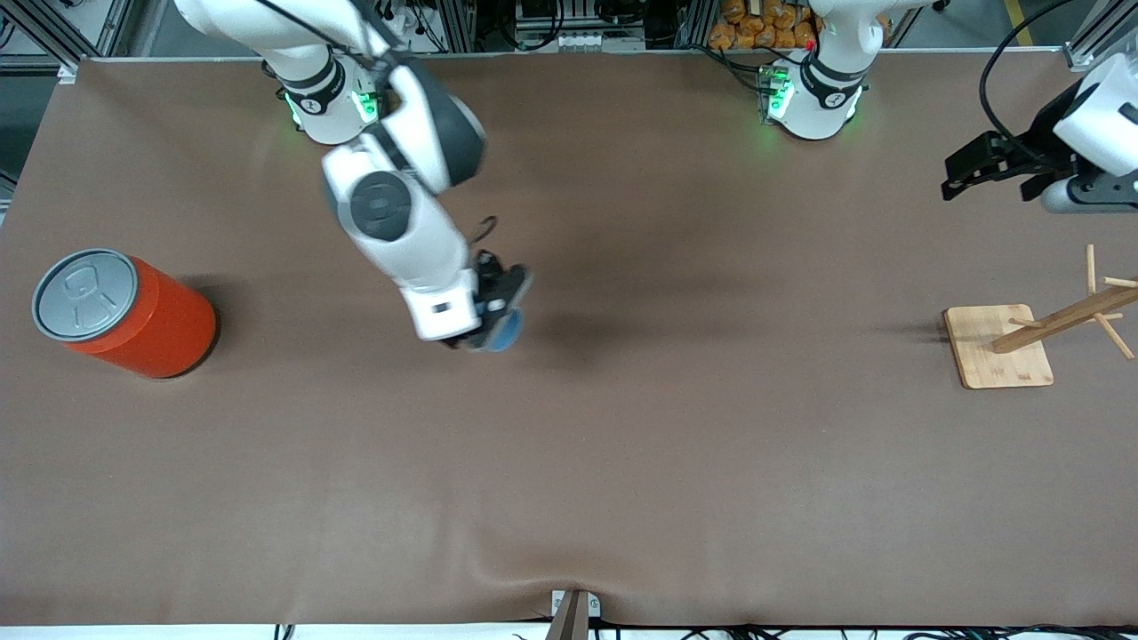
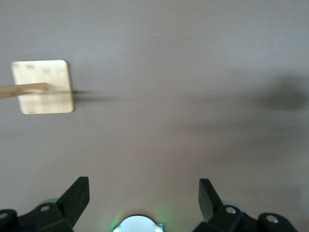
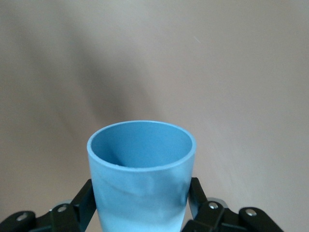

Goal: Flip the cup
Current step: 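Carry the blue cup to mid-table while the left gripper reaches toward it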

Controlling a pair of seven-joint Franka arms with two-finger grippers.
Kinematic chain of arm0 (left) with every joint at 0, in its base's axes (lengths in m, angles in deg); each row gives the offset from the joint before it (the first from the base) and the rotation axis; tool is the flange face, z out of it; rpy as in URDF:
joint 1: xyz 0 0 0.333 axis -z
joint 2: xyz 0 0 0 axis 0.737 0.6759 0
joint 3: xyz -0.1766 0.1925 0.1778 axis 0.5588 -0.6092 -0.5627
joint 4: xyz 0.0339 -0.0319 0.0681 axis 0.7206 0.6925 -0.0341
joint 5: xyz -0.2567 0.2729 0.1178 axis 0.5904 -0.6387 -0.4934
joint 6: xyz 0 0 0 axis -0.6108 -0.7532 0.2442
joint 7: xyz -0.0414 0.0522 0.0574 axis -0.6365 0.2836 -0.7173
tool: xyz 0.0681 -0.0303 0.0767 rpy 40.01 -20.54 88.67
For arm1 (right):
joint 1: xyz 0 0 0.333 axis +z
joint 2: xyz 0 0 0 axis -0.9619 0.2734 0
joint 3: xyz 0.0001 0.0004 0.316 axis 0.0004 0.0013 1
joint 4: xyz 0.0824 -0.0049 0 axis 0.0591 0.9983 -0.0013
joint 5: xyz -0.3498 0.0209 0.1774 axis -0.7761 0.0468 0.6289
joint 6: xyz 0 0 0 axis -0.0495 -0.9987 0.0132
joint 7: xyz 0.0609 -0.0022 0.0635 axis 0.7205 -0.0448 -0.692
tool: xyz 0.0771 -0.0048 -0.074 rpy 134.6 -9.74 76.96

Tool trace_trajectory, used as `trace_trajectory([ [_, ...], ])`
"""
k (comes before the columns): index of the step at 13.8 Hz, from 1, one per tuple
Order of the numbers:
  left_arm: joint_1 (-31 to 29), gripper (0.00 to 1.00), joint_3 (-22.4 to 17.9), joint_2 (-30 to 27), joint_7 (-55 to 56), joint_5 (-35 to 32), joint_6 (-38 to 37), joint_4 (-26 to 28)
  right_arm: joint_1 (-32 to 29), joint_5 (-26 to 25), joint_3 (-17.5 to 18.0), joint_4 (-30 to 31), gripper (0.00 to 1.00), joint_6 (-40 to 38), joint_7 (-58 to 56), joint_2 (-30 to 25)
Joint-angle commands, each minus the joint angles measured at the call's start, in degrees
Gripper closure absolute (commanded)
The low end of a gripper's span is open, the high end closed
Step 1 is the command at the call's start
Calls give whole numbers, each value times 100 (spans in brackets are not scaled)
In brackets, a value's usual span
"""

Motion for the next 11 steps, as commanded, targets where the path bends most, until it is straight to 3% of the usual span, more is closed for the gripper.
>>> trace_trajectory([
  [1, -14, 0, 18, -1, -25, 415, 277, 414, 676, -522, -92, -306, 100, 644, -213, 656],
  [5, 4, 0, 88, 16, 2, 1195, 873, 1143, 1021, -1208, -101, -297, 100, 962, -178, 1070],
  [8, 4, 0, 88, 104, -51, 1908, 1304, 1592, 1206, -1368, -110, -279, 100, 1357, -169, 1368],
  [11, -23, 0, 97, 612, -120, 2646, 1603, 1760, 1408, -1551, -136, -297, 100, 1401, 41, 1614],
])
